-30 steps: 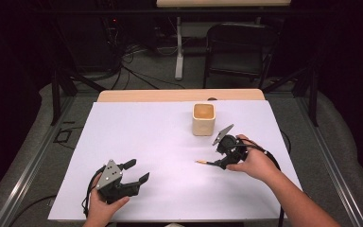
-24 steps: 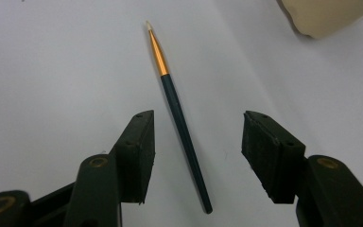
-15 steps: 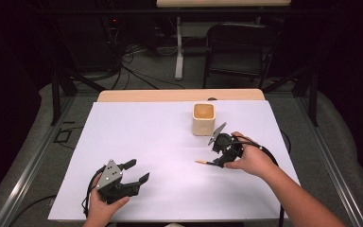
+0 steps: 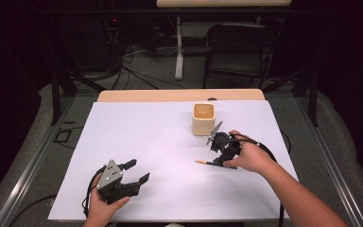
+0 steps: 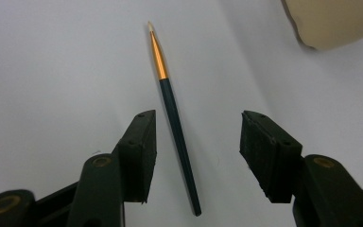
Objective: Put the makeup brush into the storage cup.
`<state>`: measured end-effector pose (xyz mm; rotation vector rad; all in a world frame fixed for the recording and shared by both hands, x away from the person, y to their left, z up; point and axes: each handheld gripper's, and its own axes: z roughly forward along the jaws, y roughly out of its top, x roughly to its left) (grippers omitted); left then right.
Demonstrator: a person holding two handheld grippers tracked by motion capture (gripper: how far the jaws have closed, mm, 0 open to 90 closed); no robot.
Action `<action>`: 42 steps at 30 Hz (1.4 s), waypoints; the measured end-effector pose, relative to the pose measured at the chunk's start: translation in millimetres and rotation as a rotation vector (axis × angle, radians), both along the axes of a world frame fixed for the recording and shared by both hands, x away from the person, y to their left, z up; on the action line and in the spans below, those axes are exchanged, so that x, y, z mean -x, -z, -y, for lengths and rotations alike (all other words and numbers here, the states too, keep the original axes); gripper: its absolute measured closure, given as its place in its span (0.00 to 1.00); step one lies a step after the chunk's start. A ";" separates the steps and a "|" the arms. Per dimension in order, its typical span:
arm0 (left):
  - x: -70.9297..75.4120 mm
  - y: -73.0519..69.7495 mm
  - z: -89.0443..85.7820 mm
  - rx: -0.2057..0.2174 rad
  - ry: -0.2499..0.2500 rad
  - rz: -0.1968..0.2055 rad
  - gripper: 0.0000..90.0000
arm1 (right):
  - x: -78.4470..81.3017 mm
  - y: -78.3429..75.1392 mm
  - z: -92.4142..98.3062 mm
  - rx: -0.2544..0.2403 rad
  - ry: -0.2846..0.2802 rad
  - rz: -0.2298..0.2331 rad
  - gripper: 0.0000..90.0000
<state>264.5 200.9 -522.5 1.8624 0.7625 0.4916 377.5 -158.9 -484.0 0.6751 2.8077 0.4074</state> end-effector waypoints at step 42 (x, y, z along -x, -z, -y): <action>-0.1 0.4 0.4 -0.002 0.003 -0.003 0.34 | -8.6 17.9 -9.7 0.151 -0.059 -0.086 0.64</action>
